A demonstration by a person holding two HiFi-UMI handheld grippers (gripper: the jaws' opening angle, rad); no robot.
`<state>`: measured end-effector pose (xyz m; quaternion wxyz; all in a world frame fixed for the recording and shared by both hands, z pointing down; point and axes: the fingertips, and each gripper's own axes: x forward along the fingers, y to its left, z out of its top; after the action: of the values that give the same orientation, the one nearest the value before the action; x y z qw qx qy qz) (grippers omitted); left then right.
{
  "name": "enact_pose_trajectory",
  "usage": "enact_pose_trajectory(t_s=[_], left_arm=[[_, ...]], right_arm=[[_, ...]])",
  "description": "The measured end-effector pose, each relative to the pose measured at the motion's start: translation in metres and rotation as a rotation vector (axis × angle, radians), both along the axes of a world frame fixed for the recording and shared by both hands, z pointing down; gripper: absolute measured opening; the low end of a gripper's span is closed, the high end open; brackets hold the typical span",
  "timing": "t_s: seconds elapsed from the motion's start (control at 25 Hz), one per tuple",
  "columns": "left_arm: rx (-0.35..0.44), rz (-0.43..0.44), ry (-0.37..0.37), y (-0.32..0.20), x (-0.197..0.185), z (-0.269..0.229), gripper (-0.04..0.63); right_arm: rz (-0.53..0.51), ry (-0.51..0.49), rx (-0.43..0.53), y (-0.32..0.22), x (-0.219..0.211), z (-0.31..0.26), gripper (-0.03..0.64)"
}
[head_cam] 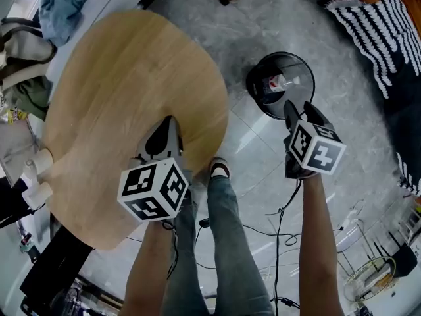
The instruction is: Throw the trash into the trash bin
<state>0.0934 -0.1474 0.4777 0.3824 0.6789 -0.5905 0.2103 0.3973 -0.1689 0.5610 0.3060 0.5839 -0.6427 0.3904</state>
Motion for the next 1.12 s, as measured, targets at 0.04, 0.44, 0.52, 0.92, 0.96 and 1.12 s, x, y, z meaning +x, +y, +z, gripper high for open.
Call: enact_pose_trajectory(t_s=[0.04, 0.44, 0.52, 0.92, 0.96, 1.12], left_arm=[[0.002, 0.0, 0.001, 0.001, -0.001, -0.001, 0.018], [0.017, 0.009, -0.01, 0.018, -0.016, -0.041, 0.018], [0.026, 0.025, -0.011, 0.022, -0.019, -0.063, 0.018], [0.144, 0.067, 0.095, 0.032, -0.034, -0.213, 0.018], [0.168, 0.08, 0.104, 0.033, -0.034, -0.232, 0.018], [0.257, 0.129, 0.121, 0.05, -0.043, -0.311, 0.018]], right_arm=[[0.0, 0.0, 0.001, 0.001, -0.001, -0.001, 0.221], [0.052, -0.041, 0.045, 0.017, -0.018, -0.047, 0.219], [0.074, -0.068, 0.064, 0.024, -0.023, -0.07, 0.215], [0.126, -0.118, 0.281, 0.056, -0.071, -0.259, 0.134], [0.141, -0.123, 0.31, 0.06, -0.075, -0.28, 0.113], [0.2, -0.12, 0.399, 0.092, -0.087, -0.365, 0.061]])
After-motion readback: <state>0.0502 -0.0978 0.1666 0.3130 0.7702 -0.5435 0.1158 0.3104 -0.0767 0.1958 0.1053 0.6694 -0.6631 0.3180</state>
